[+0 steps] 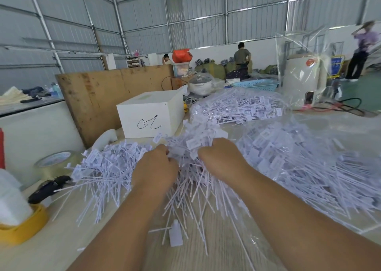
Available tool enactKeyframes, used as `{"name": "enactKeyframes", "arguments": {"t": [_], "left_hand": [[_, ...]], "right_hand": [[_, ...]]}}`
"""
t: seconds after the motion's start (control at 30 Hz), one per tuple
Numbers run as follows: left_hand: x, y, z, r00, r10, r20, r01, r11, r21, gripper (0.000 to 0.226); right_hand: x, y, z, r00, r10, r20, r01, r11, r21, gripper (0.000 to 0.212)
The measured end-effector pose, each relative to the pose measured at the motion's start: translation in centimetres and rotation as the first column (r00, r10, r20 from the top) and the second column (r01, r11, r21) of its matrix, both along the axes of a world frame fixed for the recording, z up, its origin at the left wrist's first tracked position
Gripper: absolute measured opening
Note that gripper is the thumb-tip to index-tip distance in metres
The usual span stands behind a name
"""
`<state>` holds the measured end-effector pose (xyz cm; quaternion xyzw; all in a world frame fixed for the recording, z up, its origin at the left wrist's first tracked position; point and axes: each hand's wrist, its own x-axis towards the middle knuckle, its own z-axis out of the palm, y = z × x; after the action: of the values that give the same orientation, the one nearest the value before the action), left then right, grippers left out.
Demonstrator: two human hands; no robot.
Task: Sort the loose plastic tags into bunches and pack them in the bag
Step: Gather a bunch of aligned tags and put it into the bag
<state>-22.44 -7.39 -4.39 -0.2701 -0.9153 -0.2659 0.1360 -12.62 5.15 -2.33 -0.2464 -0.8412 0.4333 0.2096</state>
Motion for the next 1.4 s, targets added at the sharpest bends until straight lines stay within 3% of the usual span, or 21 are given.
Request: {"name": "enactKeyframes", "arguments": {"t": [0.13,0.23,0.37,0.4,0.5,0.53,0.7,0.77,0.87,0.97,1.07,1.13,1.3,1.4], "left_hand": [[-0.2,0.2,0.2,0.998,-0.014,-0.057,0.019,0.996,0.087,0.015],[0.1,0.4,0.3,0.991,-0.039,-0.129,0.057,0.989,0.137,0.006],[1.0,0.8,0.4,0.96,-0.192,-0.205,0.225,0.962,0.152,0.007],[1.2,1.1,0.3,0.949,-0.229,-0.218,0.263,0.954,0.143,0.008],[1.8,1.5,0.3,0.931,-0.298,-0.21,0.332,0.931,0.151,0.013],[1.9,1.5,0.3,0.925,-0.32,-0.203,0.356,0.918,0.173,0.013],[2.3,1.7,0.1,0.889,-0.423,-0.174,0.456,0.848,0.27,0.008],[2.3,1.9,0.1,0.863,-0.478,-0.161,0.505,0.815,0.284,0.017],[2.3,2.0,-0.1,0.828,-0.545,-0.13,0.559,0.79,0.252,0.052],[2.9,1.9,0.1,0.772,-0.635,0.031,0.584,0.727,0.36,0.058],[3.0,1.7,0.7,0.602,-0.768,0.218,0.469,0.561,0.682,0.056],[2.9,1.4,1.3,0.547,-0.792,0.27,0.341,0.506,0.792,0.046],[2.9,1.1,2.0,0.485,-0.79,0.376,0.029,0.444,0.896,0.024],[3.0,1.1,2.2,0.464,-0.777,0.426,-0.027,0.469,0.883,0.032]], "right_hand": [[-0.1,0.1,0.1,0.976,-0.068,-0.208,0.015,0.97,-0.242,0.03],[0.0,-0.1,0.2,0.966,-0.091,-0.24,0.012,0.951,-0.31,0.024],[-0.1,-0.3,-0.1,0.975,-0.077,-0.206,0.0,0.937,-0.349,0.018],[0.0,-0.5,-0.1,0.976,-0.067,-0.208,-0.018,0.923,-0.383,0.012],[0.0,-0.5,-0.2,0.954,-0.024,-0.299,-0.136,0.853,-0.503,0.046],[0.0,-0.4,-0.2,0.945,-0.012,-0.326,-0.17,0.836,-0.522,0.049],[0.4,0.0,-0.5,0.862,0.048,-0.505,-0.369,0.742,-0.56,0.022],[0.6,0.0,-0.3,0.834,0.036,-0.55,-0.408,0.712,-0.572,0.027],[0.9,0.1,-0.2,0.829,0.055,-0.557,-0.43,0.699,-0.571,0.028],[1.0,0.0,-0.2,0.858,0.097,-0.505,-0.413,0.715,-0.564,0.029],[0.7,0.3,-0.3,0.879,0.065,-0.473,-0.363,0.733,-0.575,0.032],[0.5,0.5,-0.4,0.883,0.05,-0.466,-0.342,0.75,-0.566,0.029],[0.1,0.4,-0.7,0.902,0.057,-0.428,-0.274,0.842,-0.465,0.031],[0.0,-0.2,-0.8,0.93,0.09,-0.357,-0.221,0.913,-0.344,0.035]]}}
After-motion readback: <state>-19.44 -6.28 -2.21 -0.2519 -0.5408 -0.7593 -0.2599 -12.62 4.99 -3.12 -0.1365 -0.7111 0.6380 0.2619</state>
